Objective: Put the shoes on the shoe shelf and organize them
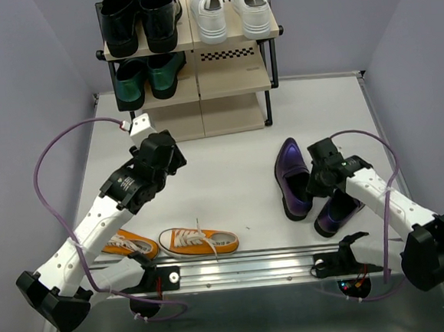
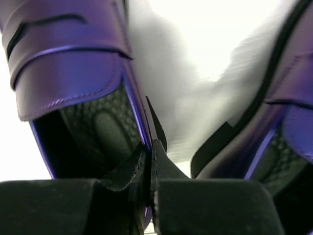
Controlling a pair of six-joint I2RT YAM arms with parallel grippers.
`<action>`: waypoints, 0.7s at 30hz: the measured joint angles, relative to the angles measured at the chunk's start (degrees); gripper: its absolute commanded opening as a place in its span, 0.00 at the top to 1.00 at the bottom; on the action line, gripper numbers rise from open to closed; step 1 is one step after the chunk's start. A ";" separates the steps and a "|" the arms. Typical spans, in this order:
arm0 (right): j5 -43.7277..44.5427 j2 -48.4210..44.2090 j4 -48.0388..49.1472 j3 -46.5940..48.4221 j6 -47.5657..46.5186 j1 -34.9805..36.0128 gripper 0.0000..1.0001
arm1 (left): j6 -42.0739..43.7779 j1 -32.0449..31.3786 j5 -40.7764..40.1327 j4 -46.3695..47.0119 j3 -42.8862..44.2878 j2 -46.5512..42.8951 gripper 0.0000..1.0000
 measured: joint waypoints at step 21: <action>5.16 18.32 5.05 19.78 -1.01 28.76 0.99 | 2.36 3.08 -0.46 -0.98 6.73 -2.23 0.33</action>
